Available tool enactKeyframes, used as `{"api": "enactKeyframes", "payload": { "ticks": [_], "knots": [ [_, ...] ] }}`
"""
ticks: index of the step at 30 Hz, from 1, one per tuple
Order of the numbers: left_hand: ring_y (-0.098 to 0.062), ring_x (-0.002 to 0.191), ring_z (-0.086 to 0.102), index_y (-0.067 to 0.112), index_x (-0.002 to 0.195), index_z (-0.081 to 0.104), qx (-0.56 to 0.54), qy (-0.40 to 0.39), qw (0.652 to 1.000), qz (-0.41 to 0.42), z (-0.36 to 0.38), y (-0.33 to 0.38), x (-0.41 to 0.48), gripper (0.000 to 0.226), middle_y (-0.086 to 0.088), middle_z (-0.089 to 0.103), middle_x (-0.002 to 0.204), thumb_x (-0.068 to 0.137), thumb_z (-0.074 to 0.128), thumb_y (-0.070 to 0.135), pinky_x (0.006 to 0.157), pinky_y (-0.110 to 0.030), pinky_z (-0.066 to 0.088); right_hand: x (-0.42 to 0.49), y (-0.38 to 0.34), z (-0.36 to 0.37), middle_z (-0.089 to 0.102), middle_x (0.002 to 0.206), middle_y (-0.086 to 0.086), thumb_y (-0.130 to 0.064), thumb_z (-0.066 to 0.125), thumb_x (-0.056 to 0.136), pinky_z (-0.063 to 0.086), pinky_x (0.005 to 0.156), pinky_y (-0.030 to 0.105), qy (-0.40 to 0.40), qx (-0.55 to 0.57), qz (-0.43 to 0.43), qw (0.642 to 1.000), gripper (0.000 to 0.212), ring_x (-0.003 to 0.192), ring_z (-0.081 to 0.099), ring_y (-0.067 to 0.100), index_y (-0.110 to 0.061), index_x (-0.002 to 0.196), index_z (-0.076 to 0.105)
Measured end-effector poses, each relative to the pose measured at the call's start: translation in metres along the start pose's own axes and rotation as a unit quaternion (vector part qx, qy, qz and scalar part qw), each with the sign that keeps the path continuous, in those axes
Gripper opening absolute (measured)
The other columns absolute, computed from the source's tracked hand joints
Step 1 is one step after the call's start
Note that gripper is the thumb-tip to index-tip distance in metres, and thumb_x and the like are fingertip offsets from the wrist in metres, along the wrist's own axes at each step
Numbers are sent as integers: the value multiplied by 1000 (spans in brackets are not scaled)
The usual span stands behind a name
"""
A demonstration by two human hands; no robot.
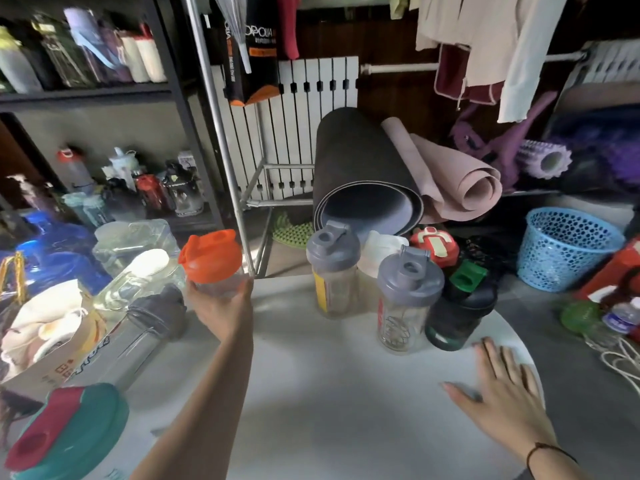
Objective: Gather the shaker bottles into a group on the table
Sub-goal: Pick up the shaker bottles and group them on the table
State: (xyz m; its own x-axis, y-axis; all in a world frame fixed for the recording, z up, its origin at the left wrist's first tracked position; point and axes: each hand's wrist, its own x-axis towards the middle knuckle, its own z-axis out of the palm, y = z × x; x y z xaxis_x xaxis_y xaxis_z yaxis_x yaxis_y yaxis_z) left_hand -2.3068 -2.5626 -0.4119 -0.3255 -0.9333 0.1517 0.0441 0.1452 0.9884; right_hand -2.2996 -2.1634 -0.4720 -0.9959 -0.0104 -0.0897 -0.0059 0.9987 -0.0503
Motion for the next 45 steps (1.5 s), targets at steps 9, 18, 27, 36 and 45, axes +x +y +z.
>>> {"api": "enactKeyframes", "payload": {
  "ticks": [9,18,27,36,45],
  "knots": [
    [-22,105,62,34,125,40,-16,-105,994,-2,-48,-4,-69,82,4,59,116,57,87,27,82,-39,57,-4,1,-4,-12,163,-2,-82,14,72,-1,121,42,-17,21,-17,999,104,149,-12,22,-19,153,-6],
    [3,89,65,19,122,48,-66,-304,950,11,-26,13,-135,81,2,65,107,50,86,22,72,-16,54,-4,3,-4,-7,163,1,-83,20,74,1,121,44,0,39,-29,999,104,150,-8,24,-19,153,-1],
    [5,92,63,38,114,45,-12,-334,942,22,6,11,-151,75,18,62,106,52,86,26,79,-20,48,-1,7,-1,-10,163,1,-88,2,63,-2,121,45,-2,45,-35,998,114,150,-9,25,-18,153,-4],
    [-14,104,60,24,126,41,16,-328,943,55,18,16,-151,86,5,60,115,52,85,34,83,-23,45,-3,6,1,-8,163,1,-89,-2,60,0,121,44,4,43,-36,998,118,150,-7,25,-18,154,-2],
    [-14,113,57,22,133,38,16,-327,943,62,16,14,-156,98,2,57,123,50,81,51,93,-28,50,-2,6,0,-8,163,1,-88,-6,57,2,121,44,-2,33,-33,999,120,150,-6,25,-18,153,-2]
  ]
}}
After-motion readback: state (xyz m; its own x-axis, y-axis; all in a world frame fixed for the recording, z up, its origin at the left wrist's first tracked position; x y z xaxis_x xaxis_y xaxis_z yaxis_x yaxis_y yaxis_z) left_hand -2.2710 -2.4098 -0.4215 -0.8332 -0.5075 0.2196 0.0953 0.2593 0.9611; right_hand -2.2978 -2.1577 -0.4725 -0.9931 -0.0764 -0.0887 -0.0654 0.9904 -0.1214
